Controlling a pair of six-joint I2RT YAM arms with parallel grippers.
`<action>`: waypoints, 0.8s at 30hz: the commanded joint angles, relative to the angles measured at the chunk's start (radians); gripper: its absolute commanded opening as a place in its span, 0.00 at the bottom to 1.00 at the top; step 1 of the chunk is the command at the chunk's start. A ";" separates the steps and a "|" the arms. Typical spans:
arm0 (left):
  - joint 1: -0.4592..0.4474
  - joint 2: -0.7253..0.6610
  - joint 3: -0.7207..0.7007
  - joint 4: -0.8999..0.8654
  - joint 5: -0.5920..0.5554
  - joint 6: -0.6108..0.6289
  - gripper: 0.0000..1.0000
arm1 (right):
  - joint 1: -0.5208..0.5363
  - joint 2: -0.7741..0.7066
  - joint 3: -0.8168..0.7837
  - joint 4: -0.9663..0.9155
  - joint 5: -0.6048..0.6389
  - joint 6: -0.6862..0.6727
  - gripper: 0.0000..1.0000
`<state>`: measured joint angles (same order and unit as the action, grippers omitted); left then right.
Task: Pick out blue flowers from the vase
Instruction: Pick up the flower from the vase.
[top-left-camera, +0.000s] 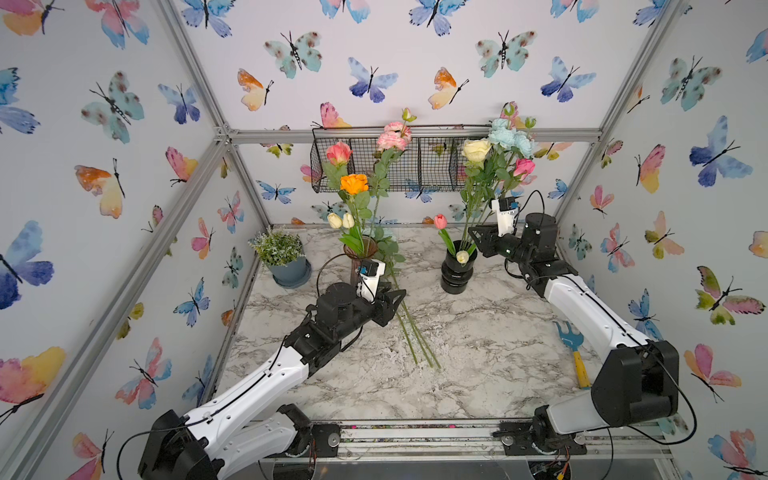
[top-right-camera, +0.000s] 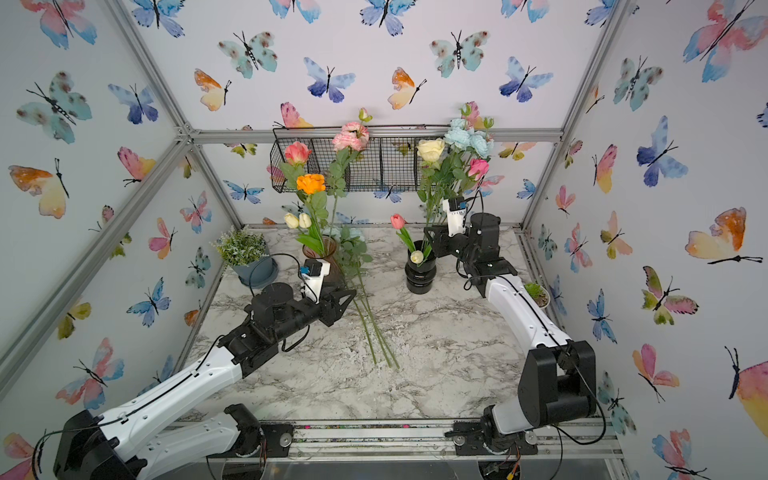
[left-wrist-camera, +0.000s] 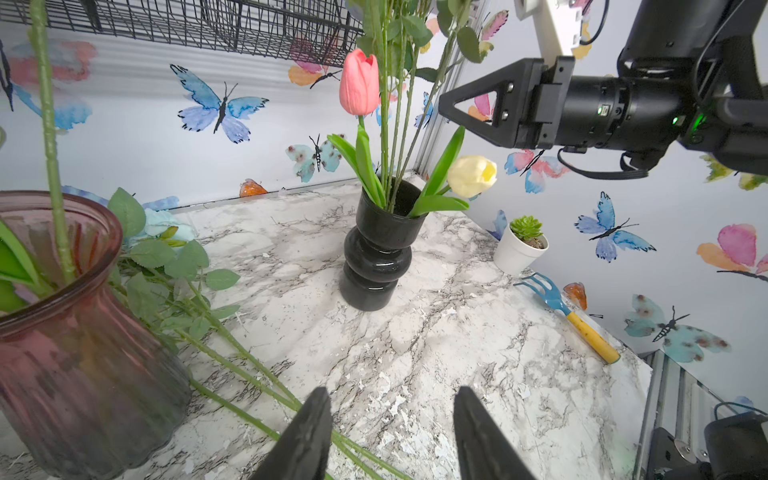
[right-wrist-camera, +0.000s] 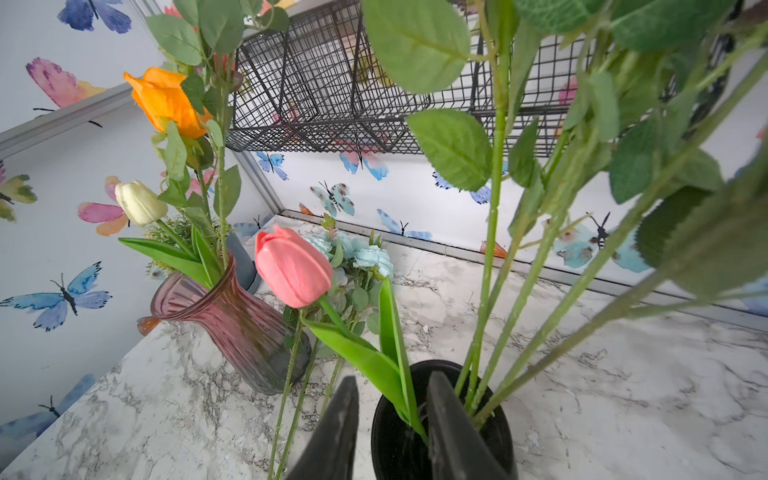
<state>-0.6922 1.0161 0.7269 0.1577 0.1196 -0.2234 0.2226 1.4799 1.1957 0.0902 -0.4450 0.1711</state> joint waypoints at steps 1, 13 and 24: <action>0.008 -0.010 0.007 -0.002 -0.008 0.015 0.49 | 0.006 0.019 0.028 0.003 0.049 -0.017 0.32; 0.013 -0.039 -0.013 -0.013 -0.021 0.013 0.49 | 0.006 0.141 0.198 -0.023 0.149 -0.039 0.32; 0.017 -0.056 -0.018 -0.016 -0.024 0.017 0.49 | 0.015 0.222 0.267 -0.031 0.226 -0.044 0.32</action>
<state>-0.6804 0.9791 0.7223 0.1520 0.1089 -0.2234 0.2291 1.6798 1.4258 0.0734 -0.2581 0.1436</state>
